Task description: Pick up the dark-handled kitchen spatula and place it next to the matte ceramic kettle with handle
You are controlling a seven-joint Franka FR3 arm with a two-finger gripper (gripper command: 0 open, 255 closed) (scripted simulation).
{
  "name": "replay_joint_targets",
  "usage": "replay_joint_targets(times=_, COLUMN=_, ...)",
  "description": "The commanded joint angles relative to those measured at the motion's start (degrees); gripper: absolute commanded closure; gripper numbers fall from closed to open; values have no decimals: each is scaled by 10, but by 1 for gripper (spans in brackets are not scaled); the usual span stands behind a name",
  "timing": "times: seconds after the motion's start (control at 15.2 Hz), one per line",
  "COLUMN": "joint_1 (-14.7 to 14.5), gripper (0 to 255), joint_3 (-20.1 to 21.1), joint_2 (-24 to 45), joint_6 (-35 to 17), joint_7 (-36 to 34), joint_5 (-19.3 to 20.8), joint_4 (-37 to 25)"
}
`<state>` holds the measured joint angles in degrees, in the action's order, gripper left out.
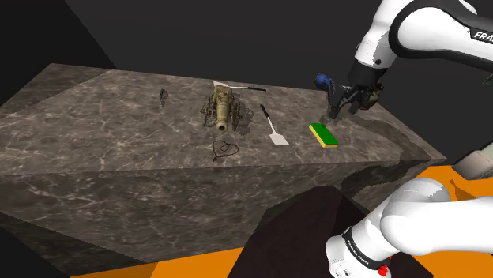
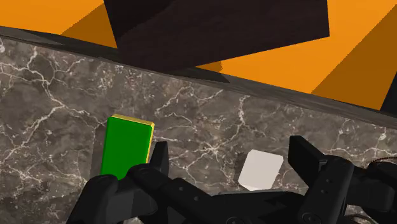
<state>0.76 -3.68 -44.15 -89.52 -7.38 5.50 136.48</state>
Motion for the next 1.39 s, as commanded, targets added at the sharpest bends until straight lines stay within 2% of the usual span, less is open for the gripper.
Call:
replay_joint_targets(times=0.0, joint_1=0, gripper=0, joint_3=0, joint_2=0, joint_6=0, joint_7=0, joint_5=0, joint_4=0)
replay_joint_targets(times=0.66, joint_1=5, gripper=0, joint_3=12, joint_2=172, joint_6=-196, joint_7=-80, joint_5=-22, joint_4=-4)
replay_joint_targets(times=1.32, joint_1=10, gripper=0, joint_3=16, joint_2=378, joint_6=-344, joint_7=-147, joint_5=-35, joint_4=-93)
